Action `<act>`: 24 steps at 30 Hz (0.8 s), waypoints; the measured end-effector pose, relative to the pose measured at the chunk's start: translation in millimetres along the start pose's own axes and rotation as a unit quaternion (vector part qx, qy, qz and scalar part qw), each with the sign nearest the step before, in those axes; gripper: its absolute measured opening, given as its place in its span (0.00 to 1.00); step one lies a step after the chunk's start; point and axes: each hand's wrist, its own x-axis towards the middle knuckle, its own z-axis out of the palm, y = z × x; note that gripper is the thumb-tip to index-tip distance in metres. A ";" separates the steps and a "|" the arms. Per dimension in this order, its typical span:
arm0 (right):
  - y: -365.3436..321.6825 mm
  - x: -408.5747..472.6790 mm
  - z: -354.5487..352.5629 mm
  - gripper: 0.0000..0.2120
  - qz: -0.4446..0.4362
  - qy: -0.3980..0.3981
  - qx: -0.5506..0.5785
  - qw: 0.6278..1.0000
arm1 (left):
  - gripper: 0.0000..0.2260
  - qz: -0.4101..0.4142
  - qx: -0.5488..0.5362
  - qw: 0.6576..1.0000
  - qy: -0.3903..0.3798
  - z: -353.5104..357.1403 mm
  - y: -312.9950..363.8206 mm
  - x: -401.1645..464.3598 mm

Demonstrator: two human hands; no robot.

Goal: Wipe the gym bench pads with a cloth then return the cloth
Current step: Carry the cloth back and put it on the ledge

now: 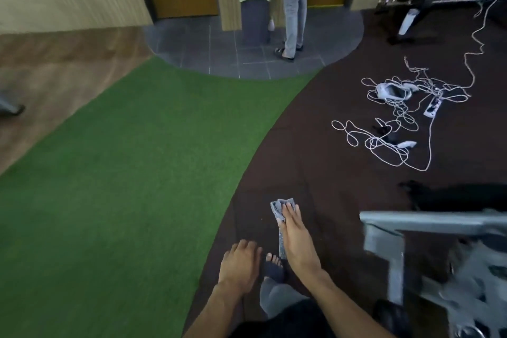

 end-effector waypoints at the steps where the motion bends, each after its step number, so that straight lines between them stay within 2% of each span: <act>1: -5.9 39.1 -8.0 0.25 0.007 0.001 -0.005 1.000 | 0.18 -0.002 0.002 1.000 -0.005 -14.3 -0.6 25.7; 2: -12.7 78.5 -19.2 0.25 0.020 0.000 -0.006 1.000 | 0.18 -0.023 -0.001 1.000 -0.007 -36.1 0.1 53.8; 10: -47.5 323.1 -59.0 0.23 0.010 -0.024 -0.054 0.998 | 0.17 -0.031 -0.007 0.999 -0.017 -183.8 9.4 264.9; 19: -95.2 615.2 -66.0 0.23 -0.005 0.010 -0.059 0.998 | 0.18 -0.027 0.005 0.999 -0.043 -365.5 -47.4 524.2; 20: -99.7 647.4 -66.5 0.23 -0.008 0.031 -0.050 0.998 | 0.18 -0.025 0.006 0.999 -0.042 -386.7 -53.5 548.8; 24: -124.4 761.9 -72.6 0.24 0.002 0.031 -0.048 0.998 | 0.17 -0.029 -0.001 0.998 -0.054 -452.7 -68.9 639.0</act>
